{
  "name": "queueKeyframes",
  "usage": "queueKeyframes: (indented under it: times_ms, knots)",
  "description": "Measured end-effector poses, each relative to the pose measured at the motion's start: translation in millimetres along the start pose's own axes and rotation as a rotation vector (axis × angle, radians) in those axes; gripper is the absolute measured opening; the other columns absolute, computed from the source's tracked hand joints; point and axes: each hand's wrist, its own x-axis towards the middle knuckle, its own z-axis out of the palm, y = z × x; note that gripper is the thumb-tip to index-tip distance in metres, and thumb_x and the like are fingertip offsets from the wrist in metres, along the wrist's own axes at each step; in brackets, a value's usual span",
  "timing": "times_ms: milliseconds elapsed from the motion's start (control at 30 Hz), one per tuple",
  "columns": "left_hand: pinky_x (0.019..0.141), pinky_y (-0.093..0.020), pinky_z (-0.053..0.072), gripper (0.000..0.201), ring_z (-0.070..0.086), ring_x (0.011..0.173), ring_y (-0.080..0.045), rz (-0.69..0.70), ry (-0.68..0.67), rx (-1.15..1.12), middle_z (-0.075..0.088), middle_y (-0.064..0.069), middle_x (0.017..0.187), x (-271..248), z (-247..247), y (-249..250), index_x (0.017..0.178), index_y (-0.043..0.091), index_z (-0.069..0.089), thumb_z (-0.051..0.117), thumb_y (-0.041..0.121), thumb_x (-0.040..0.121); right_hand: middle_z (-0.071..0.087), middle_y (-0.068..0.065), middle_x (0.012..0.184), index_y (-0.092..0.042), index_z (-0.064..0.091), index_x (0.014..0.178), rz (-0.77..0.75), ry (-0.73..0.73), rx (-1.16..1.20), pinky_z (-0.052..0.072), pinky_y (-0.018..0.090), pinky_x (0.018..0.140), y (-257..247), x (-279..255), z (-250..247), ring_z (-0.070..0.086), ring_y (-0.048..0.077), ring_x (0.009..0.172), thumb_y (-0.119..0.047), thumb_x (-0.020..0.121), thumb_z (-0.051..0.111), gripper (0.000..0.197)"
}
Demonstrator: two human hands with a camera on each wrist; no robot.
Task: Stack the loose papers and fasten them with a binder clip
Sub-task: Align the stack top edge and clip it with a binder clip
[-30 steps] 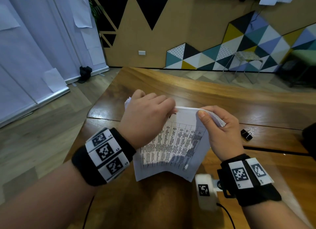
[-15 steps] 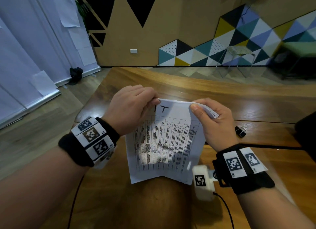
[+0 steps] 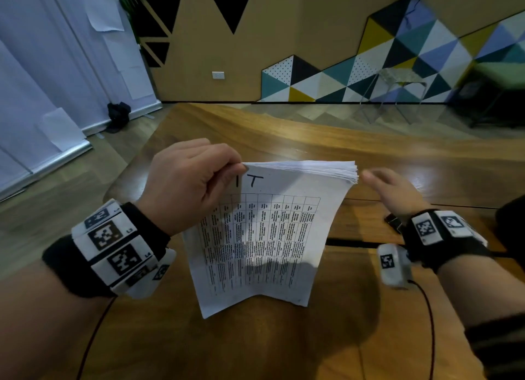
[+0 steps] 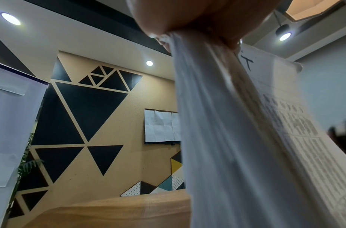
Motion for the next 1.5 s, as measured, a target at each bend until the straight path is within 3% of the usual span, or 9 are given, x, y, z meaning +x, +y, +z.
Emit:
queueKeyframes:
  times_ms: [100, 200, 367, 667, 900, 967, 1067, 1233, 1500]
  knots:
    - [0.051, -0.037, 0.046, 0.031, 0.053, 0.055, -0.022, 0.004, 0.005, 0.002, 0.063, -0.003, 0.065, 2, 1, -2, 0.078, 0.006, 0.068, 0.052, 0.025, 0.097, 0.059, 0.019, 0.120, -0.002, 0.046, 0.131, 0.355, 0.107, -0.475, 0.051, 0.042, 0.084, 60, 41, -11, 0.057, 0.035, 0.107, -0.038, 0.092, 0.054, 0.054]
    - [0.051, -0.037, 0.046, 0.030, 0.053, 0.055, -0.021, 0.000, -0.006, 0.003, 0.063, -0.002, 0.065, 3, 1, -3, 0.078, 0.007, 0.068, 0.052, 0.025, 0.096, 0.054, 0.013, 0.071, 0.003, 0.062, 0.086, 0.433, 0.027, -0.574, 0.040, 0.031, 0.056, 93, 51, -15, 0.057, 0.033, 0.080, -0.021, 0.094, 0.054, 0.026]
    - [0.053, -0.032, 0.045, 0.027, 0.052, 0.056, -0.018, 0.005, -0.019, 0.004, 0.062, -0.001, 0.065, 4, -2, -2, 0.079, 0.008, 0.068, 0.054, 0.023, 0.096, 0.056, 0.019, 0.091, 0.001, 0.055, 0.117, 0.425, 0.076, -0.541, 0.038, 0.030, 0.059, 91, 47, -8, 0.054, 0.029, 0.072, -0.017, 0.092, 0.057, 0.031]
    - [0.050, -0.033, 0.044, 0.027, 0.052, 0.055, -0.017, -0.006, -0.023, 0.009, 0.062, -0.001, 0.064, 3, -4, -2, 0.079, 0.008, 0.068, 0.054, 0.023, 0.095, 0.051, 0.003, 0.071, -0.009, 0.054, 0.083, 0.381, -0.092, -0.696, 0.041, 0.029, 0.063, 65, 46, 20, 0.054, 0.024, 0.080, -0.020, 0.092, 0.058, 0.014]
    - [0.052, -0.034, 0.046, 0.030, 0.055, 0.057, -0.019, -0.001, -0.024, 0.010, 0.064, 0.000, 0.066, 3, -4, -1, 0.080, 0.008, 0.068, 0.050, 0.026, 0.097, 0.064, 0.004, 0.091, -0.012, 0.055, 0.076, 0.366, -0.346, -0.793, 0.038, 0.018, 0.050, 50, 34, 42, 0.054, 0.012, 0.064, -0.024, 0.096, 0.052, 0.024]
    - [0.052, -0.035, 0.047, 0.031, 0.056, 0.057, -0.019, -0.005, -0.026, 0.011, 0.064, -0.001, 0.066, 2, -4, 0, 0.080, 0.009, 0.068, 0.050, 0.027, 0.097, 0.068, 0.011, 0.109, -0.007, 0.064, 0.093, 0.318, -0.425, -0.789, 0.049, 0.024, 0.065, 49, 32, 46, 0.065, 0.019, 0.082, -0.021, 0.093, 0.057, 0.015]
    - [0.053, -0.034, 0.047, 0.030, 0.055, 0.057, -0.018, -0.010, -0.018, 0.018, 0.064, 0.000, 0.066, 0, -5, 2, 0.080, 0.010, 0.069, 0.051, 0.027, 0.097, 0.064, 0.016, 0.112, 0.002, 0.057, 0.125, 0.344, -0.390, -0.638, 0.050, 0.038, 0.090, 49, 28, 59, 0.061, 0.034, 0.111, -0.015, 0.089, 0.060, 0.040]
    - [0.054, -0.029, 0.046, 0.026, 0.056, 0.057, -0.017, 0.007, 0.004, 0.017, 0.065, 0.001, 0.067, 0, -7, 6, 0.079, 0.010, 0.068, 0.053, 0.024, 0.096, 0.062, 0.010, 0.090, -0.004, 0.060, 0.094, 0.310, -0.331, -0.574, 0.045, 0.022, 0.056, 23, 12, 71, 0.059, 0.023, 0.081, -0.022, 0.092, 0.057, 0.019]
    - [0.054, -0.033, 0.049, 0.024, 0.059, 0.060, -0.017, 0.018, 0.010, -0.007, 0.067, 0.001, 0.070, -6, -11, 9, 0.081, 0.012, 0.068, 0.054, 0.025, 0.095, 0.067, 0.003, 0.102, -0.015, 0.067, 0.109, -0.091, 0.147, 0.032, 0.050, 0.039, 0.088, -49, -3, -3, 0.062, 0.022, 0.096, -0.025, 0.079, 0.072, 0.032]
